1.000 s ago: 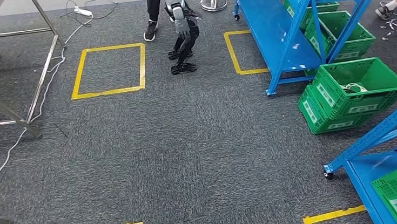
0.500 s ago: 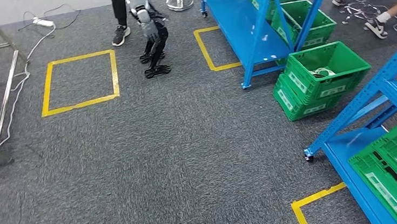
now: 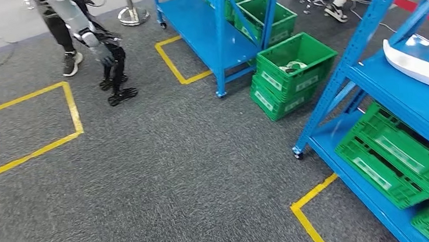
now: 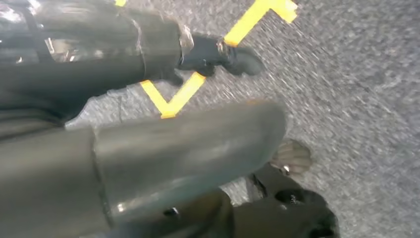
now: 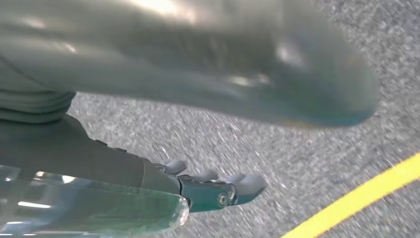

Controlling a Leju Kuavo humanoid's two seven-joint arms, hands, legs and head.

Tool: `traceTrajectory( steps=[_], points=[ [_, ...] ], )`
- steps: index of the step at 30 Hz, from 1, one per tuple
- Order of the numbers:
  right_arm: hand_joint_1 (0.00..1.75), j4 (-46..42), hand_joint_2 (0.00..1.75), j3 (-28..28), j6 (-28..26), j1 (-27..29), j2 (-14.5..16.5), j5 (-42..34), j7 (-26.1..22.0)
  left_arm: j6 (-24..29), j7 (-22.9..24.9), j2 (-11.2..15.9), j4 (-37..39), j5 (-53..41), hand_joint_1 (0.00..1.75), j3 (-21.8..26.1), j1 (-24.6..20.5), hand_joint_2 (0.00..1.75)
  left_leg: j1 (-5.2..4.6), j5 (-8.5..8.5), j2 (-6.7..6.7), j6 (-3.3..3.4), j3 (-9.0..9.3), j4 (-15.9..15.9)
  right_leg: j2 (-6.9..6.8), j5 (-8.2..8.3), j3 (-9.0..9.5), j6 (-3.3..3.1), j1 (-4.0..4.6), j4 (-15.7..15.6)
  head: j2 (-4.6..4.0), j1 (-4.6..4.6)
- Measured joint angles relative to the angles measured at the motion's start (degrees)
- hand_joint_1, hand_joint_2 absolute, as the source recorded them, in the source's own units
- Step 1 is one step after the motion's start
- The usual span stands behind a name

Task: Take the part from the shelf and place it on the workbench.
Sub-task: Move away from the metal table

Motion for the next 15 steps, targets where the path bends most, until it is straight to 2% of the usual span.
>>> traceTrajectory(
  steps=[1,2,3,5,6,7,8,9,11,12,13,14,15],
  points=[
    [0.0,0.0,0.0,0.0,0.0,0.0,0.0,0.0,0.0,0.0,0.0,0.0,0.0,0.0,0.0,0.0,0.0,0.0,-0.04,-0.07,0.84,0.31,0.18,-0.2,0.49,-0.02,-0.17,0.32,-0.16,-0.1,0.0,0.0],
    [0.0,0.0,0.0,0.0,0.0,0.1,0.1,0.0,0.0,0.0,0.0,0.0,0.0,0.0,0.0,0.0,-0.1,0.0,-0.03,-0.09,1.79,0.62,0.5,-0.5,-0.3,-0.3,-0.35,0.63,-0.17,0.3,0.0,0.11],
    [0.0,0.0,0.0,0.1,-0.1,0.1,0.1,-0.1,0.0,0.0,0.0,0.1,0.0,0.0,0.0,0.0,-0.1,0.0,-0.02,-0.12,2.85,0.93,0.88,-0.9,-1.86,-1.07,-0.98,0.91,-0.12,1.5,0.0,0.43],
    [0.0,0.0,0.0,0.1,-0.1,-0.2,0.1,-0.2,0.0,-0.1,0.2,0.1,0.0,0.0,0.0,0.0,0.0,0.0,-0.16,-0.42,5.22,1.4,1.55,-1.3,-5.83,-3.97,-4.12,1.48,-0.06,7.5,0.0,1.36],
    [0.0,0.0,0.0,0.2,-0.1,-0.3,0.1,-0.3,0.1,-0.2,0.3,0.1,0.0,-0.1,0.0,0.0,0.1,0.0,-0.27,-0.66,6.41,1.5,1.73,-1.3,-6.72,-5.48,-6.29,1.72,-0.17,11.3,0.0,1.74],
    [0.0,0.0,0.0,0.2,-0.1,-0.3,0.1,-0.4,0.2,-0.3,0.5,0.1,0.0,-0.1,0.0,0.0,0.2,0.0,-0.35,-0.92,7.51,1.53,1.89,-1.3,-7.07,-6.29,-8.09,1.91,-0.28,14.4,0.0,1.9],
    [0.0,0.0,0.0,0.3,-0.1,-0.2,0.1,-0.5,0.4,-0.4,0.7,0.1,0.0,-0.2,0.0,0.0,0.2,0.0,-0.38,-1.18,8.45,1.5,2.09,-1.3,-7.25,-6.02,-9.02,2.0,-0.37,15.7,0.0,1.99],
    [0.0,0.0,0.0,0.3,-0.1,0.1,0.1,-0.5,0.6,-0.4,0.9,0.1,0.0,-0.3,0.0,0.0,0.1,0.0,-0.4,-1.44,9.21,1.42,2.36,-1.3,-7.41,-4.62,-8.82,1.99,-0.41,14.8,0.0,2.09],
    [0.0,0.1,0.0,0.4,-0.1,0.5,0.0,-0.6,1.0,-0.3,1.0,0.1,0.0,-0.5,0.0,0.0,0.0,0.0,-0.39,-2.01,10.43,1.19,3.06,-1.4,-8.73,-0.16,-5.66,1.5,-0.21,7.8,0.0,2.45],
    [0.0,0.2,0.0,0.4,-0.1,0.5,-0.1,-0.5,1.2,-0.2,0.9,0.0,0.0,-0.5,0.0,0.0,-0.1,0.0,-0.47,-2.28,10.93,0.98,3.37,-1.4,-9.83,1.25,-3.9,1.12,0.13,4.3,0.0,2.63],
    [0.0,0.2,0.0,0.4,-0.1,0.4,-0.2,-0.5,1.3,-0.1,0.8,0.0,0.0,-0.5,0.0,0.0,-0.2,0.0,-0.54,-2.5,11.38,0.73,3.57,-1.4,-10.79,1.86,-2.68,0.72,0.46,1.8,0.0,2.82],
    [0.0,0.2,0.0,0.5,-0.1,0.3,-0.3,-0.5,1.4,-0.1,0.7,-0.1,0.0,-0.5,0.0,0.0,-0.3,0.0,-0.6,-2.67,11.81,0.45,3.68,-1.4,-11.35,1.68,-2.14,0.37,0.79,0.7,0.0,2.88],
    [0.0,0.2,0.0,0.7,-0.1,0.3,-0.4,-0.5,1.4,-0.1,0.7,-0.2,0.0,-0.5,0.0,0.0,-0.3,0.0,-0.63,-2.79,12.27,0.15,3.88,-1.5,-11.24,1.38,-2.06,0.09,1.03,0.5,0.0,2.85]
  ],
)
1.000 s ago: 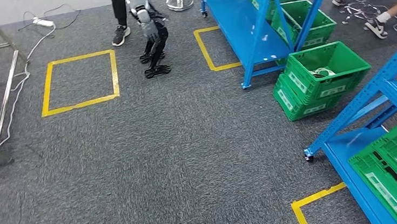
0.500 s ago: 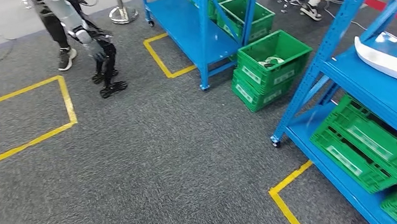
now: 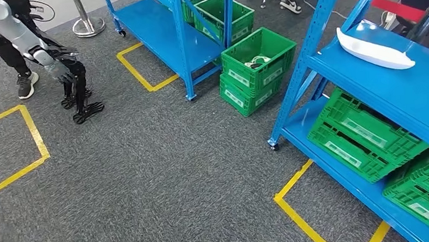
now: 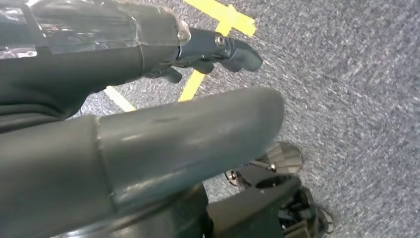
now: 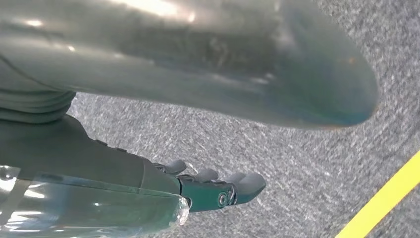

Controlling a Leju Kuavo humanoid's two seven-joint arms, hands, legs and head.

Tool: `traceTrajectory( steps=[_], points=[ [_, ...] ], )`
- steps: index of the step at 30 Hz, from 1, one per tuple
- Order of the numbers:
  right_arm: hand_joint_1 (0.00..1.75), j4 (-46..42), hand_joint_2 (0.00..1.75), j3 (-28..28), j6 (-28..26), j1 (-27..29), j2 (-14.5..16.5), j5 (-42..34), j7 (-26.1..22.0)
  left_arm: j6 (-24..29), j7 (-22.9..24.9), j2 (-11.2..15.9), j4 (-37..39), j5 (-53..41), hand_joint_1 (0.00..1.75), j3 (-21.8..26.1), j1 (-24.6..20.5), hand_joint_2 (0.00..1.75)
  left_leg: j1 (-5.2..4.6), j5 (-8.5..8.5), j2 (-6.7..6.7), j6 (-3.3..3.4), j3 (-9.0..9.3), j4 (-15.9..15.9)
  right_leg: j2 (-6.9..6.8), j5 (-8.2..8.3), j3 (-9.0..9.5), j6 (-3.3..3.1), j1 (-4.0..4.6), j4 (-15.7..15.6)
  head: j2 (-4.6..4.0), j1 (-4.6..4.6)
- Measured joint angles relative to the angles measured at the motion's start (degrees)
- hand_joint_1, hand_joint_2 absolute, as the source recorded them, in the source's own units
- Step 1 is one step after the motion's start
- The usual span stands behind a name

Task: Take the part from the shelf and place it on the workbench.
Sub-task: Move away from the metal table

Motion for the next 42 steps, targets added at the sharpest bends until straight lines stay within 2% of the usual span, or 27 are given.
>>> traceTrajectory(
  steps=[1,2,4,5,6,8,10,12,14,15,17,19,21,23,24,26,28,30,31,32,34,36,38,39,40,41,42],
  points=[
    [0.0,0.0,0.0,0.1,0.0,0.0,-0.1,0.0,0.0,0.0,0.0,-0.1,0.0,0.0,0.0,0.0,-0.1,0.0,0.02,-0.17,0.44,-0.31,0.26,-0.1,0.48,-0.04,0.22,-0.29,-0.03,-0.3,0.0,0.03],
    [0.0,0.0,0.0,0.2,0.0,0.1,-0.1,0.0,0.0,0.0,-0.1,-0.1,0.0,-0.1,0.0,0.0,-0.1,0.0,0.11,-0.49,-0.37,-0.61,0.57,0.0,0.97,0.03,0.57,-0.53,-0.11,-0.7,0.0,0.0],
    [0.0,0.1,0.0,0.3,0.0,0.1,-0.1,0.0,0.1,0.1,-0.2,-0.2,0.0,-0.1,0.0,0.0,-0.2,0.0,0.23,-2.37,-3.95,-0.99,-0.3,2.8,1.96,0.29,1.45,-1.09,-0.53,-1.7,0.0,-0.24],
    [0.0,0.1,0.0,0.4,0.0,-0.1,-0.1,0.0,0.0,0.1,-0.3,-0.2,0.0,-0.2,0.0,0.0,-0.1,0.0,0.31,-3.93,-6.02,-1.08,-1.91,6.1,2.55,0.32,1.63,-1.32,-0.65,-1.9,0.0,-0.65],
    [0.0,0.1,0.0,0.5,0.0,-0.3,-0.2,0.0,0.0,0.1,-0.3,-0.2,0.0,-0.2,0.0,0.0,0.0,0.0,0.31,-5.53,-6.9,-1.12,-4.12,10.1,3.29,0.27,1.73,-1.53,-0.7,-1.9,0.0,-1.13],
    [0.0,0.1,0.0,0.7,0.0,-0.3,-0.2,-0.1,-0.1,0.1,-0.3,-0.2,0.0,-0.2,0.0,0.0,0.2,0.0,0.32,-6.58,-6.97,-1.24,-7.9,15.7,4.99,0.04,1.91,-1.67,-0.66,-1.8,0.0,-1.92],
    [0.0,0.2,0.0,0.7,0.0,-0.2,-0.1,-0.1,-0.1,0.1,-0.3,-0.2,0.0,-0.2,0.0,0.0,0.3,0.0,0.34,-2.96,-7.16,-1.22,-8.02,13.2,6.72,-0.36,2.26,-1.47,-0.72,-1.5,0.0,-2.41],
    [0.0,0.2,0.0,0.8,0.0,-0.1,-0.1,-0.2,-0.2,0.1,-0.4,-0.1,0.0,-0.1,0.0,0.0,0.3,0.0,0.56,1.54,-9.9,-1.0,-5.58,6.1,8.34,-1.01,2.48,-0.97,-0.83,-0.9,0.0,-2.94],
    [0.0,0.2,0.0,0.8,0.0,-0.2,-0.1,-0.3,-0.3,0.2,-0.5,-0.1,0.0,0.0,0.0,0.0,0.3,0.0,0.72,2.56,-12.39,-0.59,-3.8,1.9,9.81,-1.44,2.14,-0.28,-1.05,-0.5,0.0,-3.12],
    [0.0,0.2,0.0,0.8,0.0,-0.3,-0.1,-0.3,-0.4,0.2,-0.6,-0.1,0.0,0.1,0.0,0.0,0.3,0.0,0.69,2.16,-12.56,-0.35,-3.5,1.6,10.53,-1.45,1.91,0.1,-1.19,-0.4,0.0,-3.06],
    [0.0,0.2,0.0,0.8,0.0,-0.2,-0.1,-0.3,-0.5,0.3,-0.6,-0.2,0.0,0.3,0.0,0.0,0.3,0.0,0.66,2.0,-10.9,0.19,-3.0,1.1,11.46,-1.49,1.61,0.76,-1.41,-0.4,0.0,-2.9],
    [0.0,0.2,0.0,0.9,0.0,-0.2,0.0,-0.3,-0.5,0.3,-0.6,-0.2,0.0,0.4,0.0,0.0,0.3,0.0,0.78,1.93,-8.85,0.8,-2.34,0.5,9.09,-2.92,0.34,1.36,-1.29,2.1,0.0,-2.28],
    [0.0,0.2,0.0,1.0,-0.1,-0.6,0.1,-0.3,-0.6,0.2,-0.6,-0.2,0.0,0.5,0.0,0.0,0.4,0.0,0.65,1.59,-6.6,1.21,-1.85,0.2,5.49,-5.91,-3.27,1.9,-1.32,8.7,0.0,-1.34],
    [0.0,0.2,0.0,1.0,-0.1,-0.6,0.1,-0.3,-0.6,0.1,-0.5,-0.2,0.0,0.6,0.0,0.0,0.5,0.0,0.55,1.09,-4.48,1.25,-1.51,0.2,4.15,-7.5,-6.89,2.22,-1.49,14.8,0.0,-0.89],
    [0.0,0.2,0.0,1.1,-0.1,-0.4,0.2,-0.3,-0.6,0.1,-0.5,-0.2,0.0,0.7,0.0,0.0,0.5,0.0,0.53,0.82,-3.63,1.2,-1.27,0.2,3.89,-6.72,-7.37,2.25,-1.54,15.3,0.0,-0.76],
    [0.0,0.3,0.0,1.1,-0.2,0.0,0.2,-0.3,-0.6,0.1,-0.5,-0.2,0.0,0.7,0.0,0.0,0.4,0.0,0.52,0.27,-2.33,0.95,-0.56,0.2,3.06,-2.54,-5.06,1.9,-1.47,10.0,0.0,-0.39],
    [0.0,0.3,0.0,1.1,-0.3,0.0,0.2,-0.3,-0.5,0.1,-0.5,-0.2,0.0,0.7,0.0,0.0,0.2,0.0,0.38,-0.25,-1.34,0.47,-0.07,0.2,0.6,0.17,-1.74,1.17,-0.86,3.1,0.0,0.05],
    [0.0,0.3,0.0,1.1,-0.3,-0.1,0.3,-0.3,-0.5,0.0,-0.5,-0.3,0.0,0.7,0.0,0.0,0.1,0.0,0.17,-0.55,-0.34,-0.06,0.15,0.1,-0.87,0.04,-0.65,0.51,-0.18,0.5,0.0,0.26],
    [0.0,0.3,0.0,1.1,-0.3,-0.1,0.3,-0.3,-0.5,0.0,-0.5,-0.3,0.0,0.7,0.0,0.0,0.1,0.0,0.11,-0.65,0.21,-0.32,0.37,0.0,-0.48,-0.04,-0.63,0.23,-0.04,0.2,0.0,0.25],
    [0.0,0.3,0.0,1.1,-0.3,-0.1,0.3,-0.3,-0.5,0.0,-0.5,-0.3,0.0,0.7,0.0,0.0,0.0,0.0,0.16,-0.88,0.23,-0.63,0.64,-0.2,0.05,0.01,-0.51,-0.05,-0.16,0.0,0.0,0.22],
    [0.0,0.3,0.0,1.1,-0.3,0.0,0.4,-0.4,-0.5,0.0,-0.5,-0.3,0.0,0.7,0.0,0.0,-0.1,0.0,0.3,-2.38,-3.07,-1.11,0.29,1.6,1.12,0.15,0.07,-0.72,-0.51,-0.6,0.0,-0.11],
    [0.0,0.3,0.0,1.1,-0.3,-0.2,0.4,-0.5,-0.4,0.0,-0.4,-0.3,0.0,0.7,0.0,0.0,0.0,0.0,0.34,-5.55,-6.81,-1.24,-2.96,8.2,2.47,0.14,0.45,-1.26,-0.71,-0.9,0.0,-0.99],
    [0.0,0.3,0.0,1.1,-0.3,-0.4,0.4,-0.5,-0.4,0.0,-0.4,-0.2,0.0,0.7,0.0,0.0,0.2,0.0,0.3,-7.6,-7.03,-1.24,-7.37,15.3,4.22,-0.03,0.64,-1.53,-0.59,-0.9,0.0,-1.91],
    [0.0,0.3,0.0,1.1,-0.3,-0.4,0.4,-0.5,-0.4,0.0,-0.3,-0.2,0.0,0.7,0.0,0.0,0.3,0.0,0.3,-7.01,-6.9,-1.2,-8.6,16.5,5.11,-0.14,0.84,-1.58,-0.52,-0.9,0.0,-2.22],
    [0.0,0.3,0.0,1.1,-0.3,-0.3,0.4,-0.5,-0.4,0.0,-0.3,-0.2,0.0,0.7,0.0,0.0,0.3,0.0,0.3,-5.12,-6.98,-1.07,-8.69,15.3,6.01,-0.3,1.13,-1.53,-0.48,-0.9,0.0,-2.5],
    [0.0,0.3,0.0,1.1,-0.3,-0.2,0.4,-0.5,-0.4,0.0,-0.4,-0.2,0.0,0.7,0.0,0.0,0.3,0.0,0.31,-2.4,-7.58,-0.87,-7.83,12.3,6.87,-0.5,1.48,-1.42,-0.47,-0.8,0.0,-2.77],
    [0.0,0.3,0.0,1.1,-0.3,-0.2,0.5,-0.5,-0.4,0.0,-0.4,-0.1,0.0,0.7,0.0,0.0,0.3,0.0,0.39,0.05,-9.26,-0.55,-6.54,8.6,7.68,-0.75,1.7,-1.25,-0.55,-0.7,0.0,-2.99]
  ],
)
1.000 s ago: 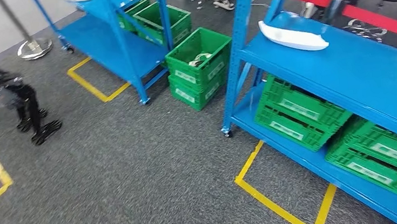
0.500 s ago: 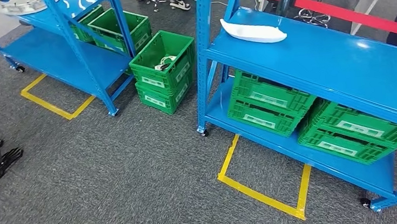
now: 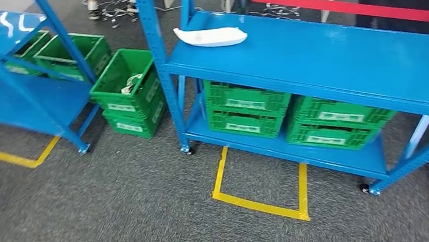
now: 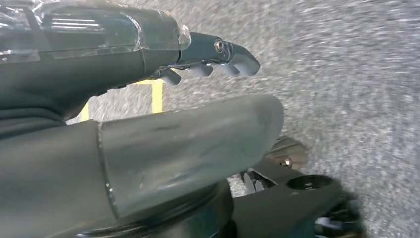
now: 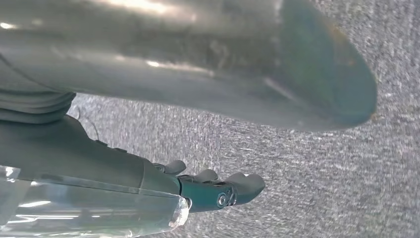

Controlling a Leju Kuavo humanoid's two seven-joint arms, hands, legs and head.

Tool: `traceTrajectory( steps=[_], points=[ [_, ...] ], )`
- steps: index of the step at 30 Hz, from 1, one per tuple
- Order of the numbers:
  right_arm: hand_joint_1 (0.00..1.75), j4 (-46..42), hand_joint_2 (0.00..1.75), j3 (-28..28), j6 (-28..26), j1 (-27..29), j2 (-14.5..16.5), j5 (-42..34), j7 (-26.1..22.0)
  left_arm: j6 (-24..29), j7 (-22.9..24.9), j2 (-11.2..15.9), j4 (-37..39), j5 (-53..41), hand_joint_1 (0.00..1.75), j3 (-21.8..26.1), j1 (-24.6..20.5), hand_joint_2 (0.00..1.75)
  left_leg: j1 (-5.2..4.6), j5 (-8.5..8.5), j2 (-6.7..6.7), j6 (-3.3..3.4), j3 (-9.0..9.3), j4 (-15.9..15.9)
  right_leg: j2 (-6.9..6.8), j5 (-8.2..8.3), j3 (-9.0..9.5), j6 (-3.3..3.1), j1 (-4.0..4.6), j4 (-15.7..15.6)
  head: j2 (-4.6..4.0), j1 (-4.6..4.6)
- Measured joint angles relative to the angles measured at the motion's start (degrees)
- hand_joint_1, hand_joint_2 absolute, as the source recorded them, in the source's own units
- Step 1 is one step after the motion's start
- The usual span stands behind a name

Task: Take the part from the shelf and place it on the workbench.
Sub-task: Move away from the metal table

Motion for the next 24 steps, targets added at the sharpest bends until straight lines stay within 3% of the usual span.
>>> traceTrajectory(
  steps=[1,3,5,6,8,9,10,11,12,13,16,18,21,24],
  points=[
    [0.0,0.0,0.0,0.0,0.0,-0.1,0.0,0.0,0.0,0.0,0.0,0.1,0.0,0.0,0.0,0.0,0.0,0.0,0.11,1.74,-1.8,0.27,1.27,-3.3,0.81,-0.27,0.13,0.28,-0.04,0.2,0.0,-0.1],
    [0.0,0.0,0.0,0.0,0.0,-0.2,0.1,-0.1,0.0,0.0,-0.1,0.2,0.0,0.0,0.0,0.0,0.0,0.0,0.13,2.21,-3.98,0.68,2.74,-6.6,2.28,-0.5,-0.13,0.97,-0.36,0.4,0.0,-0.14],
    [0.0,0.0,0.0,0.0,0.1,-0.2,0.1,-0.1,0.0,0.0,-0.2,0.2,0.0,0.0,0.0,0.0,0.0,0.0,0.08,1.85,-2.58,0.96,3.36,-7.5,3.73,-0.44,-0.39,1.71,-0.63,0.3,0.0,-0.19],
    [0.0,0.0,0.0,0.0,0.1,-0.2,0.1,-0.1,-0.1,0.1,-0.2,0.2,0.0,0.0,0.0,0.0,0.0,0.0,0.17,1.86,-1.62,1.23,3.71,-7.8,3.21,-0.63,-0.53,2.04,-0.59,0.5,0.0,-0.09],
    [0.0,0.0,0.0,0.1,0.1,-0.3,0.2,-0.1,-0.1,0.1,-0.3,0.2,0.0,0.1,0.0,0.0,0.0,0.0,0.34,1.8,0.59,1.84,4.5,-8.6,0.11,-2.43,-2.16,2.7,-0.43,3.6,0.0,0.61],
    [0.0,0.0,0.0,0.2,0.1,-0.5,0.2,0.0,-0.1,0.1,-0.3,0.3,0.0,0.1,0.0,0.0,0.1,0.0,0.25,1.61,1.67,2.04,4.8,-8.7,-1.81,-3.97,-3.87,3.03,-0.47,6.8,0.0,1.11],
    [0.0,0.0,0.0,0.4,0.1,-0.6,0.2,0.0,-0.1,0.1,-0.3,0.3,0.0,0.1,0.0,0.0,0.2,0.0,0.18,1.37,2.75,2.15,4.99,-8.7,-2.85,-5.58,-6.02,3.35,-0.65,10.7,0.0,1.5],
    [0.0,0.0,0.0,0.5,0.1,-0.7,0.2,0.0,-0.1,0.1,-0.2,0.3,0.0,0.1,0.0,0.0,0.2,0.0,0.15,1.12,3.69,2.13,5.16,-8.7,-3.35,-6.59,-7.88,3.63,-0.85,14.0,0.0,1.71],
    [0.0,-0.1,0.0,0.6,0.1,-0.5,0.2,0.0,-0.2,0.1,-0.2,0.3,0.0,0.1,0.0,0.0,0.2,0.0,0.15,0.88,4.39,2.02,5.34,-8.7,-3.61,-6.6,-8.93,3.83,-1.05,15.7,0.0,1.85],
    [0.0,-0.1,0.0,0.7,0.1,-0.3,0.3,0.0,-0.2,0.1,-0.2,0.3,0.0,0.1,0.0,0.0,0.2,0.0,0.18,0.66,4.89,1.86,5.56,-8.7,-3.76,-5.49,-8.88,3.95,-1.22,15.2,0.0,1.96],
    [0.0,0.0,0.0,0.9,0.1,0.2,0.2,0.0,-0.1,0.1,-0.2,0.3,0.0,0.1,0.0,0.0,-0.1,0.0,0.28,0.02,5.23,1.27,6.28,-8.8,-3.83,0.36,-3.83,3.55,-1.32,4.8,0.0,2.36],
    [0.0,0.0,0.0,1.0,0.1,0.3,0.1,0.0,-0.1,0.1,-0.1,0.2,0.0,0.1,0.0,0.0,-0.4,0.0,0.18,-0.27,4.9,0.92,6.3,-8.6,-4.04,1.22,-1.67,3.16,-1.12,0.6,0.0,2.56],
    [0.0,0.0,0.0,1.1,0.2,0.3,0.1,-0.1,0.2,0.0,-0.1,0.1,0.0,0.1,0.0,0.0,-0.4,0.0,-0.01,-0.42,4.22,1.19,6.35,-8.5,-4.53,0.91,-1.38,3.36,-1.11,0.0,0.0,2.0],
    [0.0,0.0,1.31,1.1,0.5,0.1,0.0,-0.1,0.3,-0.4,-0.2,0.1,0.0,0.5,0.0,0.0,-0.4,0.0,0.01,-0.32,3.82,1.12,6.57,-9.0,-4.78,0.6,-1.31,2.99,-1.05,0.1,0.0,1.23]
  ],
)
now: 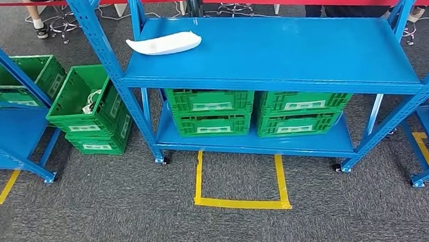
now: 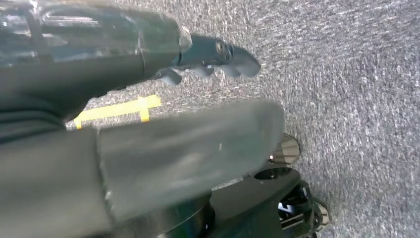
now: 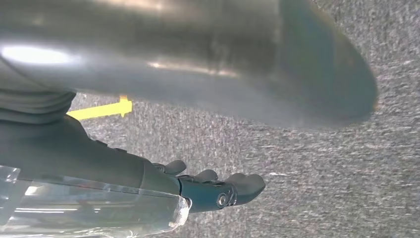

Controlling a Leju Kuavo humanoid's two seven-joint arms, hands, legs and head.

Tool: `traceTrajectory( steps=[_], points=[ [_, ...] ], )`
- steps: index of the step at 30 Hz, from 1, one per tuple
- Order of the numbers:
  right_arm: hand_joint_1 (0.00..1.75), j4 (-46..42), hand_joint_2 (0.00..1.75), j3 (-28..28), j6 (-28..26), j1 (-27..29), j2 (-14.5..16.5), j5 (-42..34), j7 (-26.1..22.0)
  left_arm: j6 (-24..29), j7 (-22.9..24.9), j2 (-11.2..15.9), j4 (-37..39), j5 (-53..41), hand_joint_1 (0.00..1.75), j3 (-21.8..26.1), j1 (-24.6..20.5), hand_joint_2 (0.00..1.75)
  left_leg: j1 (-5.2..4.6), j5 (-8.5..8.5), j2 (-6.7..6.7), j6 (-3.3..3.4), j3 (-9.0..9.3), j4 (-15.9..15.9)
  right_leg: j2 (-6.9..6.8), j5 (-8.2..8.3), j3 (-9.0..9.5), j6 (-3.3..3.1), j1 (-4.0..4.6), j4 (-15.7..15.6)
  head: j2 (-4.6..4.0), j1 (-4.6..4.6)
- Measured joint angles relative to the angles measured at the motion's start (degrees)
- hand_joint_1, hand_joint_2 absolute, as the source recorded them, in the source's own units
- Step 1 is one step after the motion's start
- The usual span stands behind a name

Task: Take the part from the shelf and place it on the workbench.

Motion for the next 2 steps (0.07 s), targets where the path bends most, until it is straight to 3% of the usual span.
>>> traceTrajectory(
  steps=[1,2],
  points=[
    [0.0,0.0,1.75,0.0,0.1,-0.1,0.0,0.0,0.0,-0.3,-0.1,0.0,0.0,0.2,0.0,0.0,0.0,0.0,0.0,0.02,-0.07,-0.11,0.07,-0.2,-0.07,-0.08,0.01,-0.11,0.01,0.0,0.0,-0.2],
    [0.0,0.0,1.75,0.0,0.2,-0.1,0.0,0.0,0.0,-0.4,-0.1,0.0,0.0,0.3,0.0,0.0,0.0,0.0,0.01,0.04,-0.1,-0.18,0.1,-0.2,-0.09,-0.1,0.02,-0.15,0.01,0.0,0.0,-0.28]
  ],
)
